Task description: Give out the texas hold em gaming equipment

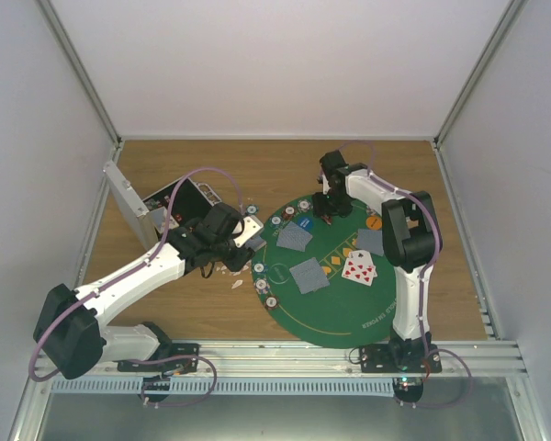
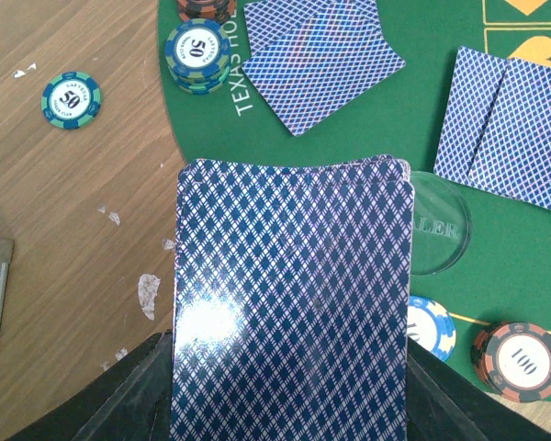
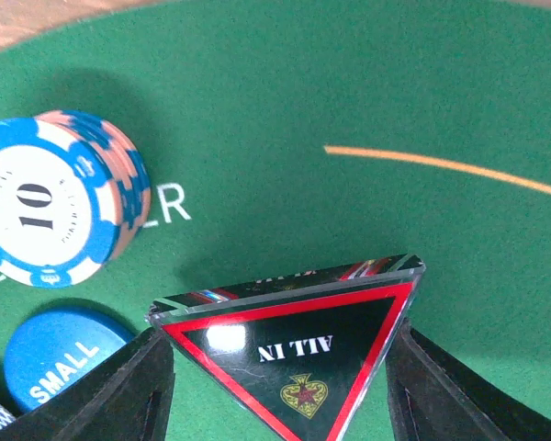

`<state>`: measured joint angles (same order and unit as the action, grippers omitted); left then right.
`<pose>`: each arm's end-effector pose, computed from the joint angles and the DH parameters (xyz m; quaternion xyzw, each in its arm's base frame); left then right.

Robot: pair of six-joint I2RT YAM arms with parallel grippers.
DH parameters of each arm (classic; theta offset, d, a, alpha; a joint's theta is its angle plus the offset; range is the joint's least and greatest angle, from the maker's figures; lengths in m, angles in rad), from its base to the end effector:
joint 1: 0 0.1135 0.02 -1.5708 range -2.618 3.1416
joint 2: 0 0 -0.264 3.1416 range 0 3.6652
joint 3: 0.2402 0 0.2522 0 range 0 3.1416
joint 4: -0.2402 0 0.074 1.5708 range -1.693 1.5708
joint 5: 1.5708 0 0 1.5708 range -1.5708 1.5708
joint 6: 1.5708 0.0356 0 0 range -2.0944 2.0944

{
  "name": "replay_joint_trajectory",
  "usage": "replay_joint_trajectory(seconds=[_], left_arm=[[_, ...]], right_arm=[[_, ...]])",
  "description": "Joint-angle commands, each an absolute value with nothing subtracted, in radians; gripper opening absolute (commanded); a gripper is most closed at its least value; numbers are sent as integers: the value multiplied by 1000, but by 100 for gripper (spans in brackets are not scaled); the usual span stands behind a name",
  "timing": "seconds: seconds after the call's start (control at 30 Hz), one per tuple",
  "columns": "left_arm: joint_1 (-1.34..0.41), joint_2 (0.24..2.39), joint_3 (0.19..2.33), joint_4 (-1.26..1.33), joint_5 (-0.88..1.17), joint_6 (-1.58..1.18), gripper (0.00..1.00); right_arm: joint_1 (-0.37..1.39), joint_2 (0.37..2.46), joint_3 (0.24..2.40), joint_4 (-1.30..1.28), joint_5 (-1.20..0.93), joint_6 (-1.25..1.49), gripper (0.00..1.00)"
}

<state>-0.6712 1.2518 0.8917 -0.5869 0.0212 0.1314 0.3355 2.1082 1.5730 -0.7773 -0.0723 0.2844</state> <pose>0.1966 -0.1571 0.2451 0.3747 0.8748 -0.0915 0.2931 0.3999 0.1422 0.1611 -0.0300 0.9906 0.0734 0.1116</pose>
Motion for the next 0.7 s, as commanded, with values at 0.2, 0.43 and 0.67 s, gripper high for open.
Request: replay_joint_trajectory(seconds=[0.2,0.43,0.67], left_arm=[[-666,1246,893,-531,21,141,57],[-666,1240,893,-530,37,145,57],[-674,1229,898,-518,73,151,57]], right_arm=[[336,2101,1557,-750,-135,229,65],[336,2072,1544,-753,-136,226,74],[337,1941,1487,-772,-87,243,83]])
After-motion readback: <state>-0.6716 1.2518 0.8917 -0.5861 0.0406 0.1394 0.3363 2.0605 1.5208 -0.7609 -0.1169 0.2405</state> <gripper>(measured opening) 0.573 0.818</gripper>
